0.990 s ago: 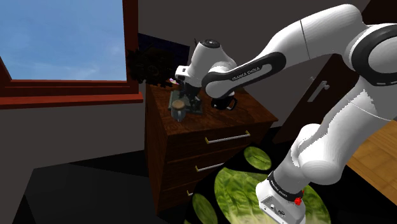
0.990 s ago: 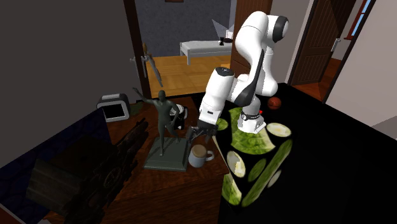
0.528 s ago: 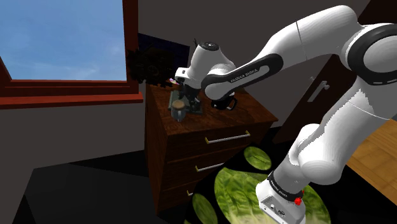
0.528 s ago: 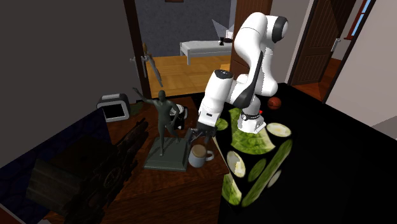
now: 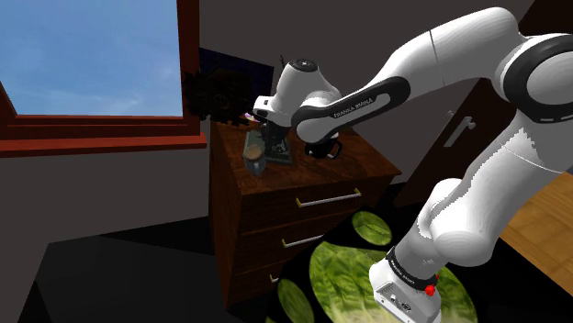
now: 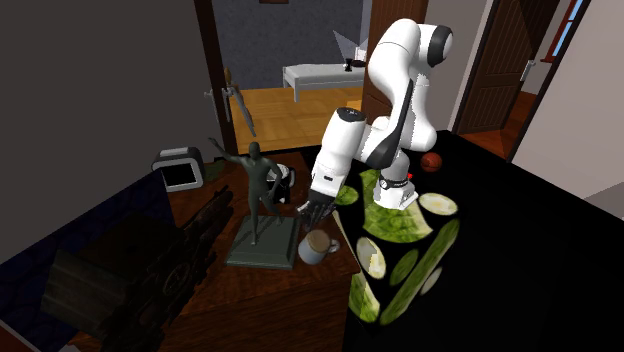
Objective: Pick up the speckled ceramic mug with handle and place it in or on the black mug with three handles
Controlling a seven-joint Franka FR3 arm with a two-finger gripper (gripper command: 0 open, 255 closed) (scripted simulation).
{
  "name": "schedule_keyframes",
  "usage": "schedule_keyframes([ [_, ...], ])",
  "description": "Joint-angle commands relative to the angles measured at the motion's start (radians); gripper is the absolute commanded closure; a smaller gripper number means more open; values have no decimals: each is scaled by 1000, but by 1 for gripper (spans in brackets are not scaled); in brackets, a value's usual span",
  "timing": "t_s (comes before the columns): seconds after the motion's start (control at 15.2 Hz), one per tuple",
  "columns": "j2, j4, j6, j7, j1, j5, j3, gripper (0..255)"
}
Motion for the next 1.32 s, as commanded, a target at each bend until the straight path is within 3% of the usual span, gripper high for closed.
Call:
schedule_keyframes([
  [0.0, 2, -2, -1, 0, 2, 1, 2, 255],
  [0.13, 0, 1, -2, 0, 0, 0, 0, 255],
  [0.2, 0, 1, -2, 0, 0, 0, 0, 0],
  [0.53, -29, 96, -158, -47, 50, -67, 58, 0],
  [1.25, 48, 83, -68, -24, 36, -103, 45, 0],
])
